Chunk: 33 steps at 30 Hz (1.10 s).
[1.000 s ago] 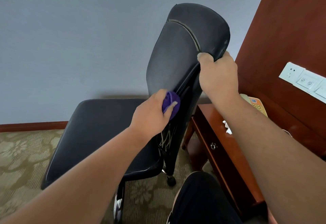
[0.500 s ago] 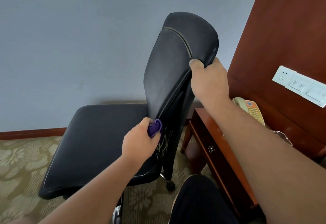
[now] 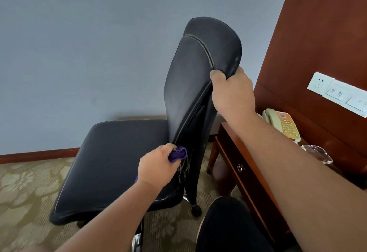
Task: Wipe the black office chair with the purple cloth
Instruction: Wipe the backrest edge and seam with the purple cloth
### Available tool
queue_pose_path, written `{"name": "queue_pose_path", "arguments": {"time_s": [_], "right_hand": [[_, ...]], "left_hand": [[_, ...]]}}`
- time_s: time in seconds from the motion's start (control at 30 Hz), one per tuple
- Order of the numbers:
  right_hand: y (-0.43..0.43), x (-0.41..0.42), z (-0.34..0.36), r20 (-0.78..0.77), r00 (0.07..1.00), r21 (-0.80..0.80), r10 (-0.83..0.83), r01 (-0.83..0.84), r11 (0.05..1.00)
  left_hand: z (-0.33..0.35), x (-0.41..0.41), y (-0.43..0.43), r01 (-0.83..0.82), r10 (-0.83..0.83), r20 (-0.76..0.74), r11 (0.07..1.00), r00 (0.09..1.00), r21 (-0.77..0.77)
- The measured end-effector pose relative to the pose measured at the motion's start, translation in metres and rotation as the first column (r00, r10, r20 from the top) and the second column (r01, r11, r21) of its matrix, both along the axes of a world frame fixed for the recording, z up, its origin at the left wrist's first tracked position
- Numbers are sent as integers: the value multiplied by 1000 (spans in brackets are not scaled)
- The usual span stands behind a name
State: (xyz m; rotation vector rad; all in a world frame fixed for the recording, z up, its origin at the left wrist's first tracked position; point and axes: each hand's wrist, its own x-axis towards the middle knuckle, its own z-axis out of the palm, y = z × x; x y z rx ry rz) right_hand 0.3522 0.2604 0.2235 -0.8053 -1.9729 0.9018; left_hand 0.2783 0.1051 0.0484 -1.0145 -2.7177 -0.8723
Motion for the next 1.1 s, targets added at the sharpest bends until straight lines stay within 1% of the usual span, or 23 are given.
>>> {"name": "queue_pose_path", "arguments": {"time_s": [0.1,0.23,0.3,0.37,0.43,0.5,0.53,0.6,0.67,0.77,0.87,0.93,1.0,1.1], "right_hand": [[-3,0,0,1,1000,6,7,-7,1000],[-8,-2,0,-2,1000,17,20,-20,1000],[-9,-1,-1,2,1000,22,15,-15,1000],[-8,0,-1,7,1000,23,10,-11,1000],[-9,0,0,15,1000,22,17,-17,1000],[-10,1,0,21,999,21,24,-24,999],[-11,2,0,21,999,23,27,-28,999],[-10,3,0,23,999,29,33,-34,999],[-10,4,0,26,999,33,37,-38,999],[-10,3,0,23,999,35,40,-41,999],[-11,3,0,23,999,37,40,-41,998],[-10,5,0,25,999,38,41,-42,998],[-11,6,0,29,999,42,39,-40,998],[-12,7,1,29,999,36,38,-39,999]], "left_hand": [[5,4,-2,0,-1,18,999,1000,34],[18,6,6,32,-26,-43,988,999,152],[21,7,10,48,-37,-72,986,997,160],[15,6,9,65,-55,-98,992,994,109],[4,7,6,74,-76,-111,997,991,-22],[-6,12,2,55,-65,-73,988,995,-141],[-9,15,1,40,-46,-41,987,998,-154],[-8,21,3,7,-7,2,994,1000,-109],[1,24,8,-9,10,26,1000,1000,-19],[16,26,14,-22,18,33,994,999,109],[21,29,15,-18,10,40,980,999,200],[17,31,15,-12,2,50,980,999,197],[11,33,15,-8,1,44,988,999,153],[8,37,16,-20,8,85,990,996,138]]}}
